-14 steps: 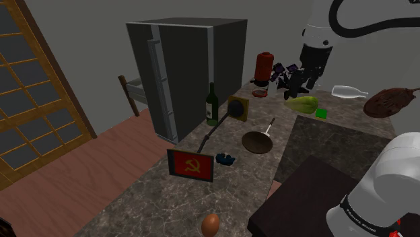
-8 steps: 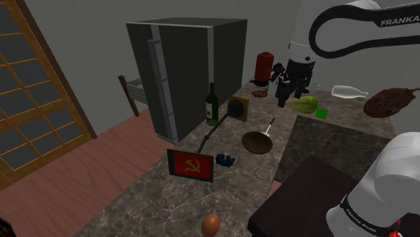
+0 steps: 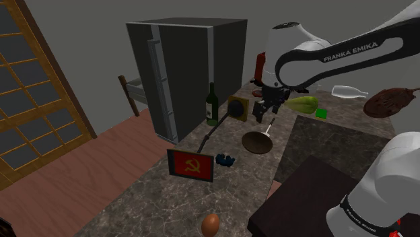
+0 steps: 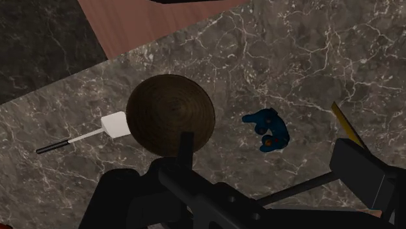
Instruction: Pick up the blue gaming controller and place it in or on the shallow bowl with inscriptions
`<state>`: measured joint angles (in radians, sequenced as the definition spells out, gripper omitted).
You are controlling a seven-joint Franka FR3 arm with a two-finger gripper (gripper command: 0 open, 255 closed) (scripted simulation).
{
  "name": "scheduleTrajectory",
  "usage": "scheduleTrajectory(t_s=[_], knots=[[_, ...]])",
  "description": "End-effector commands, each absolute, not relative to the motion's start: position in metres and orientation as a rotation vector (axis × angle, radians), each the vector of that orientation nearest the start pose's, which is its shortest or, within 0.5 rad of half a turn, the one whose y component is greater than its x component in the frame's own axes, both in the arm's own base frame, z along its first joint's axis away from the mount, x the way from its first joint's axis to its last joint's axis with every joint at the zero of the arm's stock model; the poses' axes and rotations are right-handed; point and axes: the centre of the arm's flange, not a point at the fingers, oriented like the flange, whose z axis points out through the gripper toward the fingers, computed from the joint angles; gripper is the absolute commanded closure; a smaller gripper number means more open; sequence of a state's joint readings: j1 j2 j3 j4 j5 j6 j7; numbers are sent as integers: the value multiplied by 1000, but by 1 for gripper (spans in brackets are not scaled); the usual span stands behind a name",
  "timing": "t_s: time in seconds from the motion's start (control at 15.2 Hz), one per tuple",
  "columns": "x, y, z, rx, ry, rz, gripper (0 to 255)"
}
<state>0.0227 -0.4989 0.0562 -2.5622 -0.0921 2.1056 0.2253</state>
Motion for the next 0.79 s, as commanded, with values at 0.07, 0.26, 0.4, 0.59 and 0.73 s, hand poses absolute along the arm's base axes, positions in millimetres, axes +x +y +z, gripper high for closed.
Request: scheduleTrajectory(t_s=[0.07,0.26,0.4,0.59,0.73], knots=[[408,38,405,-3241,176,-94,0],[429,50,373,-3248,177,-93,0],[442,58,351,-3252,178,-93,0],[462,69,319,-3259,180,-92,0],[476,77,297,-3263,181,-92,0]])
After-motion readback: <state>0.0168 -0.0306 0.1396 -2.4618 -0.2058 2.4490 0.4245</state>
